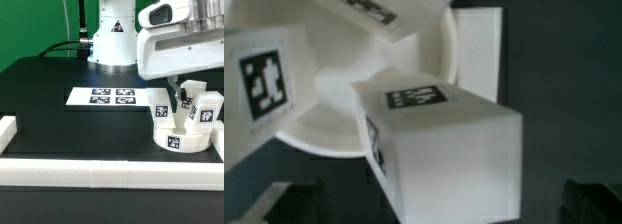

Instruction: Assemble stool

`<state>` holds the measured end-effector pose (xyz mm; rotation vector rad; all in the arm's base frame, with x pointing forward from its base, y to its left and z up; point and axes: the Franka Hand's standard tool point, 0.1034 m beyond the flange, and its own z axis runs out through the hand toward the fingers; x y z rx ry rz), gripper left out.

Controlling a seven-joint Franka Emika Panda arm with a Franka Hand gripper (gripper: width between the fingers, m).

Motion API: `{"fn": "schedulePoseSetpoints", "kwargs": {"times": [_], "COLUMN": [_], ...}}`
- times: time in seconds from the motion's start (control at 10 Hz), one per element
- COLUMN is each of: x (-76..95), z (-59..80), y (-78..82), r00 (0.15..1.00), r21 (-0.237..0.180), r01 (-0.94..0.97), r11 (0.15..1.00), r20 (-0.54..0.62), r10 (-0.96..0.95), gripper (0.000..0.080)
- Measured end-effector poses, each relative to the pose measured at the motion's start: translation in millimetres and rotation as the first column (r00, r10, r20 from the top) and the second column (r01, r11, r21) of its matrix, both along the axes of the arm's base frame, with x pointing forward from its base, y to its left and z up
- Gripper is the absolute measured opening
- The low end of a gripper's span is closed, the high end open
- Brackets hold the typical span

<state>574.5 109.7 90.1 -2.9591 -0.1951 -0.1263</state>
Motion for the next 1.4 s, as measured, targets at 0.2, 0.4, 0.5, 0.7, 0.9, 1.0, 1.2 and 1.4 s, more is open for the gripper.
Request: {"fn": "schedulePoseSetpoints", "kwargs": {"times": [0.2,0.4,0.5,0.7,0.9,1.0,1.2,1.4], "x": [-1.2,-0.8,3.1,6.6,5.3,5.6,7.6,8.5], "z": [-0.9,-1.2,1.4,2.7,1.2,0.1,1.3,2.6], "y": [-1.2,-3.5,-6.2,-7.7,-9.1,-8.5,-9.1,-10.3], "r00": [0.997,0.983,0.947,0.816,0.690,0.654,0.571,0.503], "r21": [-0.007,-0.021,-0.046,-0.116,-0.158,-0.172,-0.201,-0.222], "r01": [-0.078,-0.179,-0.314,-0.561,-0.704,-0.734,-0.794,-0.834], "r11": [0.997,0.984,0.948,0.820,0.693,0.657,0.574,0.505], "r20": [0.007,0.023,0.050,0.088,0.080,0.079,0.081,0.069], "r10": [0.078,0.180,0.316,0.571,0.719,0.752,0.817,0.862], "gripper": [0.0649,0.0649,0.0649,0.0649,0.0649,0.0649,0.0649,0.0649]}}
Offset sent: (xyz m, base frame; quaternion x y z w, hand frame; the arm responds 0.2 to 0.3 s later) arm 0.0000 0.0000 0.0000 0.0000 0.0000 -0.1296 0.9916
